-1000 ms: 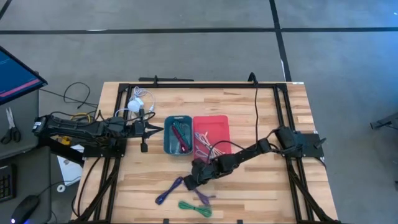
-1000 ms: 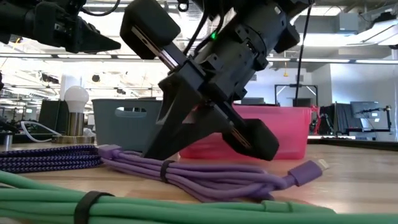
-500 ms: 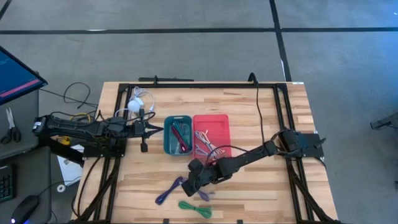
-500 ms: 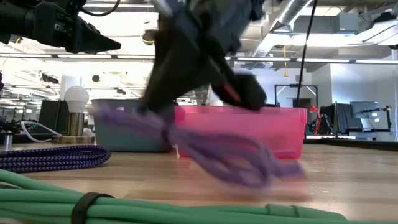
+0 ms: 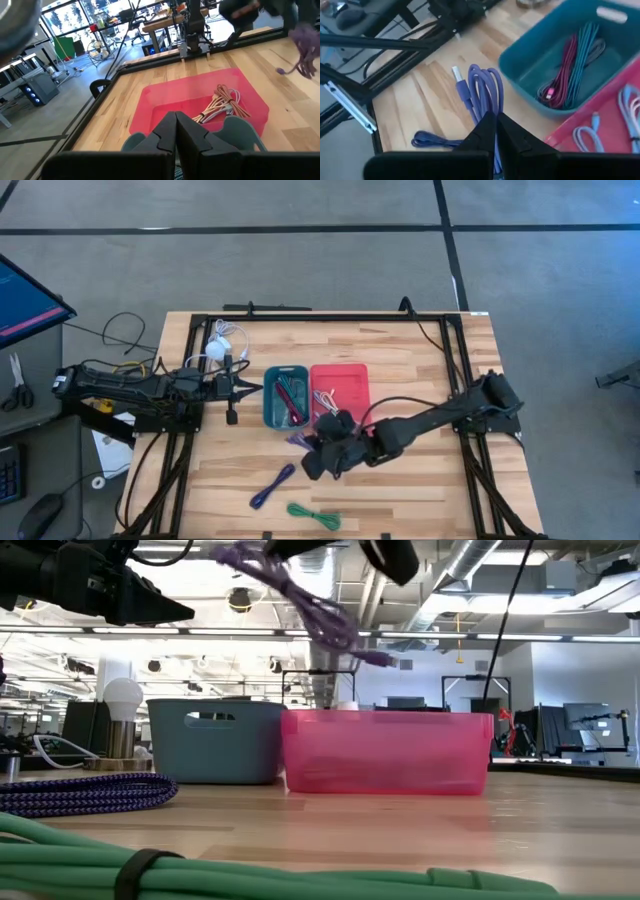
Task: Pick & Place USB Port
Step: Put the purple charger cable into the red bin
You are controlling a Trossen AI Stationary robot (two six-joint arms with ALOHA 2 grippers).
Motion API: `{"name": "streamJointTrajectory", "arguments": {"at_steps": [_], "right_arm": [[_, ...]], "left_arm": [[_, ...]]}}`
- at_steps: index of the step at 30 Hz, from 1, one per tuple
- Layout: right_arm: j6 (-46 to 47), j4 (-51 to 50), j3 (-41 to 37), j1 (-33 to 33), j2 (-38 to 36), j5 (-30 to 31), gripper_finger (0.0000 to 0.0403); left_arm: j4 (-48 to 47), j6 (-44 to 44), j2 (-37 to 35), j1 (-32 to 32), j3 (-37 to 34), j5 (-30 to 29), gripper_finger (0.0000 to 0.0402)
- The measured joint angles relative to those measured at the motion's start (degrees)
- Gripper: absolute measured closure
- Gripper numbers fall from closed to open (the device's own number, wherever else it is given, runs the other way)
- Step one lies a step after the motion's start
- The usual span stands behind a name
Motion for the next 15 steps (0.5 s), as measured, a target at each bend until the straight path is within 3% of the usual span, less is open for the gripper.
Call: {"name": "streamJointTrajectory", "arguments": {"at_steps": [7, 15], "right_arm": [[-8.17, 0.53, -0.01, -0.02, -0.46, 4.85, 0.0403], [-9.3, -0.67, -4.31, -1.32, -1.33, 8.25, 0.0403]], "left_arm": [[0.0, 0.0, 0.0, -0.01, 0.0, 0.0, 0.0394], [0.0, 0.0, -0.01, 0.01, 0.0, 0.0, 0.0394]]}}
